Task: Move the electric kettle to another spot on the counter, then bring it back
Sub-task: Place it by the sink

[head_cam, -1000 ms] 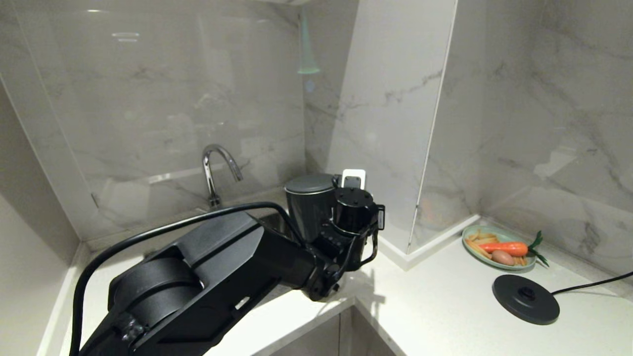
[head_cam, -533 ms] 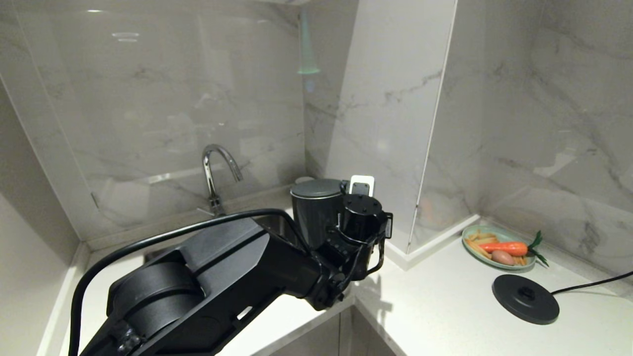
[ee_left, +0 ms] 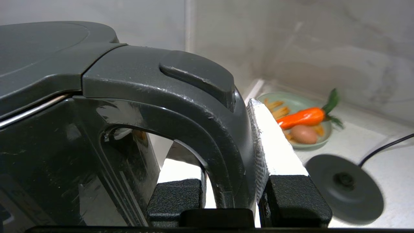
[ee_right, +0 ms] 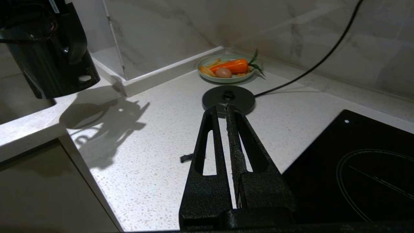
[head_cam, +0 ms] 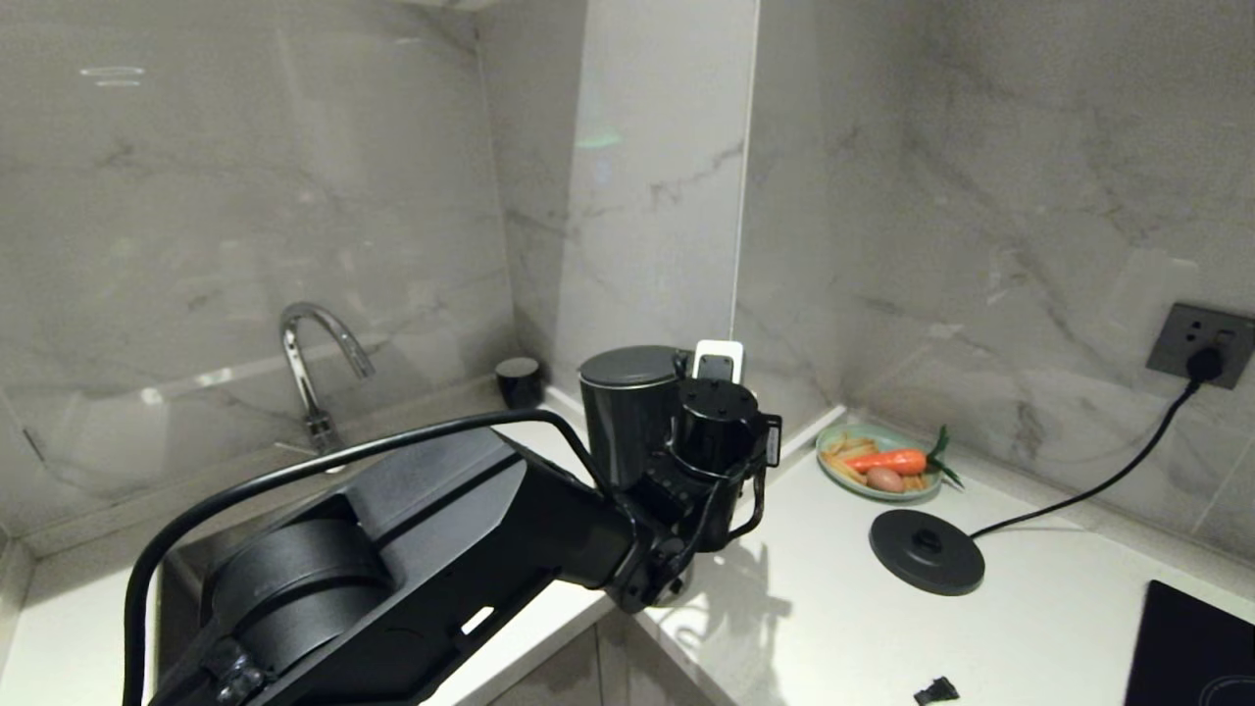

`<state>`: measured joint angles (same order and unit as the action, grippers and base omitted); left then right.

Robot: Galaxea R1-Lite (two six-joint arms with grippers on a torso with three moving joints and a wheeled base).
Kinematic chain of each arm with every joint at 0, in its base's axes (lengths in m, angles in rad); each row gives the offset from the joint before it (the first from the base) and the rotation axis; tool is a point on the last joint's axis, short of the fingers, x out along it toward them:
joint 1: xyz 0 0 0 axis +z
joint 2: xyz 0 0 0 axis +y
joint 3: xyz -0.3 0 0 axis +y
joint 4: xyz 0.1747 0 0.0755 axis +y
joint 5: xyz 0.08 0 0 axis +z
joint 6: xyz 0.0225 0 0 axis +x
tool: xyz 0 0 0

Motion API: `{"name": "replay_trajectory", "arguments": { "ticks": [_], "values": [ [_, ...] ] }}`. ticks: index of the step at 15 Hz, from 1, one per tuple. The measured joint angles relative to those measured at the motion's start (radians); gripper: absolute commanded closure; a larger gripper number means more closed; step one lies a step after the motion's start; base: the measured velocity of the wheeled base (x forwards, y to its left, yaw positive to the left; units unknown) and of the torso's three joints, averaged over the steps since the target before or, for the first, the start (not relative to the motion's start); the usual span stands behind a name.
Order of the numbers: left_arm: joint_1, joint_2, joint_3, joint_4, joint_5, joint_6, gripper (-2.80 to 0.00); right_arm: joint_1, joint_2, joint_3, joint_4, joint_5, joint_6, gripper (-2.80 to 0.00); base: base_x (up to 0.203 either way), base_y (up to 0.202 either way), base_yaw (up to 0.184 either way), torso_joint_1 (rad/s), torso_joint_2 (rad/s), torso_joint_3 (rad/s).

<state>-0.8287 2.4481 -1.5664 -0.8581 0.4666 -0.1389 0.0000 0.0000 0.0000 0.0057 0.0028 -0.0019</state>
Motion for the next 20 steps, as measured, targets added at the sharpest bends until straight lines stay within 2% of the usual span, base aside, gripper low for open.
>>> {"name": "replay_trajectory", "arguments": {
  "ticks": [9,11,13,17,20],
  "values": [
    [0.097,0.1,-0.112,0.018,-0.001,0.004,0.0,0.0,0.0,0.0,0.0,0.0,0.001,0.0,0.0,0.0,0.0,0.0,0.0,0.0],
    [0.111,0.131,-0.131,0.003,0.0,0.024,0.0,0.0,0.0,0.0,0.0,0.0,0.0,0.0,0.0,0.0,0.0,0.0,0.0,0.0],
    [0.115,0.141,-0.128,-0.009,0.0,0.027,0.0,0.0,0.0,0.0,0.0,0.0,0.0,0.0,0.0,0.0,0.0,-0.001,0.0,-0.021],
    [0.079,0.119,-0.093,0.048,0.006,0.024,0.0,0.0,0.0,0.0,0.0,0.0,0.0,0.0,0.0,0.0,0.0,-0.001,0.0,-0.149],
    [0.088,0.111,-0.091,0.042,0.011,0.029,0.0,0.0,0.0,0.0,0.0,0.0,0.001,0.0,0.0,0.0,0.0,-0.004,0.01,-0.187]
  ]
}}
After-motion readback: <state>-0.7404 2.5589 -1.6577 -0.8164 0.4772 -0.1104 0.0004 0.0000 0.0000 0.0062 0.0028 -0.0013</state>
